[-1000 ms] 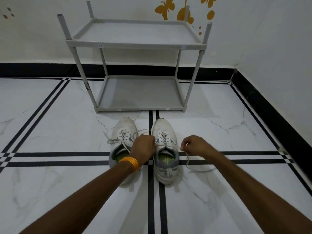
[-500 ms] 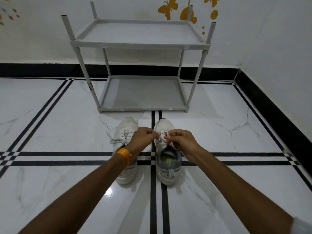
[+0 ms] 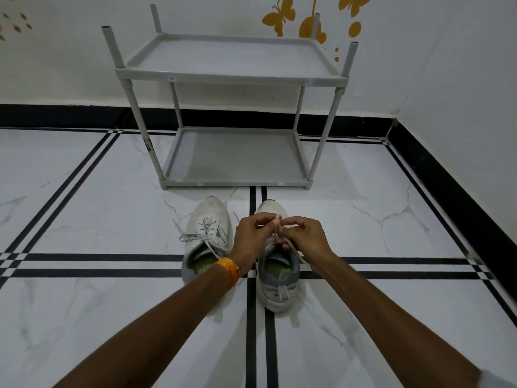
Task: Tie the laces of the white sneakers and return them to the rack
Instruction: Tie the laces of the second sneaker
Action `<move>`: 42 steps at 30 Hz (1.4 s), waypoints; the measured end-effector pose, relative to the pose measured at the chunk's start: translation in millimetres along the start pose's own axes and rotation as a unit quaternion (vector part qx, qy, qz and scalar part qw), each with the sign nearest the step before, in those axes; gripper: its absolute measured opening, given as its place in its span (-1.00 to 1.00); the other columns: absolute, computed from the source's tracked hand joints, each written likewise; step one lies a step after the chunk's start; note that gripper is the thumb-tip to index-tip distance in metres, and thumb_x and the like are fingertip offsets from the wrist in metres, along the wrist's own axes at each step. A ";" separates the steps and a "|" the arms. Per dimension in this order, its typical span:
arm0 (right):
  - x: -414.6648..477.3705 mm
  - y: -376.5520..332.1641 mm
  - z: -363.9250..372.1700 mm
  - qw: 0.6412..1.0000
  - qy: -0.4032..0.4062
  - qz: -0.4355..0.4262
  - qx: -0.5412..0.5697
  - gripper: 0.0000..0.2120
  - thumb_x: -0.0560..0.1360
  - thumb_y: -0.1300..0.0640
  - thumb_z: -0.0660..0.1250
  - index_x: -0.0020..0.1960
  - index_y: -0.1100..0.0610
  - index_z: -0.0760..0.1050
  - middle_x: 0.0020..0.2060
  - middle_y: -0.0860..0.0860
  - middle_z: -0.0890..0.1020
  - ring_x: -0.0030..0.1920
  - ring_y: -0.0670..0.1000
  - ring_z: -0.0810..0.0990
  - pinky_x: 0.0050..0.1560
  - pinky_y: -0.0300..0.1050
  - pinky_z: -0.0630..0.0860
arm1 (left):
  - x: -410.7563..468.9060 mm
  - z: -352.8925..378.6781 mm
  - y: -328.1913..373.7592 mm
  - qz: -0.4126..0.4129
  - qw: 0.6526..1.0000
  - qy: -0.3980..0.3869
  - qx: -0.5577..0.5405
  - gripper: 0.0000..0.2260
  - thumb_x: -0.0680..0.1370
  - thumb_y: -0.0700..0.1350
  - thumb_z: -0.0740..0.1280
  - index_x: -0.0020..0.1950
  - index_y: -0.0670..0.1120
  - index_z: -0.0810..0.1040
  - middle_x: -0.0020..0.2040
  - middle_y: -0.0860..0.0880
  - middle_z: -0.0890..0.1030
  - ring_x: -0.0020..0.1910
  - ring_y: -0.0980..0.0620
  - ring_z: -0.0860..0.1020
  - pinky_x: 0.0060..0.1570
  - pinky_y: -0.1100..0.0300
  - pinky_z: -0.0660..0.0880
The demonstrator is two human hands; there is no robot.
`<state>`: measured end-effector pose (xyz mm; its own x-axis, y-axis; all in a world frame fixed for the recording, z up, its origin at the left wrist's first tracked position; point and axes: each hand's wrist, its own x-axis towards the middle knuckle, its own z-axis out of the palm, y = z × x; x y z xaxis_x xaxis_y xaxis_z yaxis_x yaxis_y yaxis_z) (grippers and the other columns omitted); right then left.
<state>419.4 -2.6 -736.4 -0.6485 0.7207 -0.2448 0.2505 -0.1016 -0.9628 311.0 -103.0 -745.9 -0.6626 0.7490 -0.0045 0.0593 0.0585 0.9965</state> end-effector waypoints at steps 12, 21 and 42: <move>1.1 -8.7 -8.9 0.998 -0.059 0.019 0.006 -0.69 0.40 0.43 0.43 0.11 0.21 0.58 -0.20 0.23 0.72 -0.26 0.09 0.72 -0.22 -0.15 0.65 | -2.3 2.6 3.2 0.100 0.982 0.011 0.160 -0.84 0.49 -0.19 0.43 0.02 -0.07 0.53 -0.22 0.00 0.71 -0.23 0.15 0.67 -0.13 0.28 0.61; 0.4 -6.0 -9.2 0.996 -0.073 -0.016 -0.046 -0.65 0.35 0.40 0.50 0.09 0.17 0.59 -0.17 0.26 0.69 -0.10 0.26 0.71 0.02 0.12 0.65 | 17.0 -1.0 5.0 0.058 0.980 -0.050 0.183 -0.85 0.39 -0.17 0.53 -0.08 -0.17 0.70 -0.21 -0.09 0.72 -0.24 0.15 0.64 -0.13 0.36 0.51; -10.2 -0.7 2.8 0.969 0.081 -0.103 -0.210 -0.88 0.43 0.27 0.46 -0.05 0.13 0.61 -0.20 0.00 0.70 -0.20 -0.12 0.67 -0.20 -0.41 0.55 | 7.1 6.6 -1.9 0.108 0.960 0.000 0.259 -0.97 0.49 -0.12 0.41 -0.12 -0.06 0.59 -0.27 -0.07 0.66 -0.26 -0.01 0.63 -0.16 0.01 0.62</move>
<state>423.8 -11.8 -733.5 -0.6026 0.7981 0.0023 0.4198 0.3194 -0.8496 311.0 -93.5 -748.3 -0.5925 0.7810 0.1976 0.5586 0.2215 0.7993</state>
